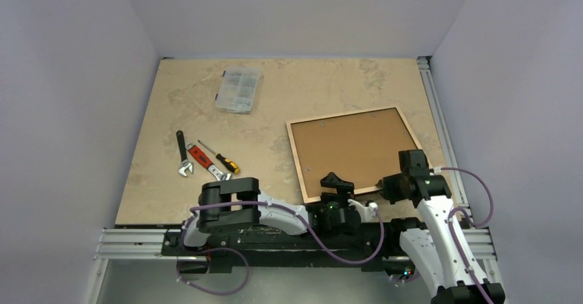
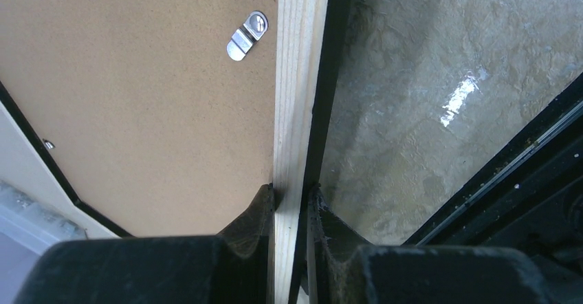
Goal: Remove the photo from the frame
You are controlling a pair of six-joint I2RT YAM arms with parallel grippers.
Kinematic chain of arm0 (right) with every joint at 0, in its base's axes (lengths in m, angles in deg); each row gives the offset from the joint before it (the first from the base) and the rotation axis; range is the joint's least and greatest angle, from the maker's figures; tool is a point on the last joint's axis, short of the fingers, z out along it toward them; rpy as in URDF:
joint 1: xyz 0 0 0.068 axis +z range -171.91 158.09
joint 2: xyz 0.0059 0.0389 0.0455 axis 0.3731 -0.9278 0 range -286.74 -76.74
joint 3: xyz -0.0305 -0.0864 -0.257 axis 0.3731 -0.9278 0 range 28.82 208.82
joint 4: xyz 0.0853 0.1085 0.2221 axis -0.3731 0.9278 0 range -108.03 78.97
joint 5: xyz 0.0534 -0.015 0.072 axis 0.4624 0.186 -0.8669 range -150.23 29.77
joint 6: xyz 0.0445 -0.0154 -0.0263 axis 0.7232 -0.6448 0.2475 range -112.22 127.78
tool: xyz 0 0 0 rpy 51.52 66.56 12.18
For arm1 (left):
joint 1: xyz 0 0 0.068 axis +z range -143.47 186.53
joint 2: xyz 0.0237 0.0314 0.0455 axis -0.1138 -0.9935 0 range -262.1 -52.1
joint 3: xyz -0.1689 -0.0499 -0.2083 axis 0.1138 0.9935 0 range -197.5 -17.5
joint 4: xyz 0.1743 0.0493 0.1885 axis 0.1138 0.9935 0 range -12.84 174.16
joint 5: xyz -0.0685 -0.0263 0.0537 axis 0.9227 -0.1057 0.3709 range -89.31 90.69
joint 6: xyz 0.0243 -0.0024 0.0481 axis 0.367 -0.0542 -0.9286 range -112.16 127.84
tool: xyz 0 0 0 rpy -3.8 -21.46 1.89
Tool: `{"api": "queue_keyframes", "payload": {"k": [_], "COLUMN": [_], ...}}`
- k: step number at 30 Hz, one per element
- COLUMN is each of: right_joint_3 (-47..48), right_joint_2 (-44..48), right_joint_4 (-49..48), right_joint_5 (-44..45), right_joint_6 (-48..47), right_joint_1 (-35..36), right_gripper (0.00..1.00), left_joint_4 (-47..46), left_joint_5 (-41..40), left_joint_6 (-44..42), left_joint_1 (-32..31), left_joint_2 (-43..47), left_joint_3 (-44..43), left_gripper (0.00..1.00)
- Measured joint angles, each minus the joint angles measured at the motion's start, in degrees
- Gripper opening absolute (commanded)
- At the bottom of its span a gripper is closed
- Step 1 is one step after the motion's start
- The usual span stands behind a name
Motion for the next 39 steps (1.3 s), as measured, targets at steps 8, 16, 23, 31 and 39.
{"api": "queue_keyframes", "payload": {"k": [8,16,23,31,39], "right_joint_3": [0.7,4.0,9.2,27.1,33.5], "right_joint_2": [0.2,1.6,4.3,6.0,6.2], "right_joint_4": [0.8,0.5,-0.9,-2.3,-0.1], "right_joint_5": [-0.3,-0.8,0.8,4.8,9.8], "right_joint_6": [0.5,-1.7,-16.4,-38.6,-48.5], "right_joint_1": [0.0,0.1,0.2,0.2,0.2], "right_gripper": [0.0,0.11,0.7,0.77,0.74], "left_joint_4": [-3.3,-3.1,-0.1,18.1,36.1], "left_joint_5": [-2.6,-3.8,-2.6,2.6,10.3], "left_joint_6": [-1.9,-7.1,-6.9,0.6,5.9], "left_joint_1": [0.2,0.1,0.5,2.6,5.0], "left_joint_2": [-1.4,-1.3,1.5,7.6,16.6], "left_joint_3": [0.0,0.0,0.0,-5.5,-12.5], "left_gripper": [0.42,0.04,0.0,0.0,0.0]}}
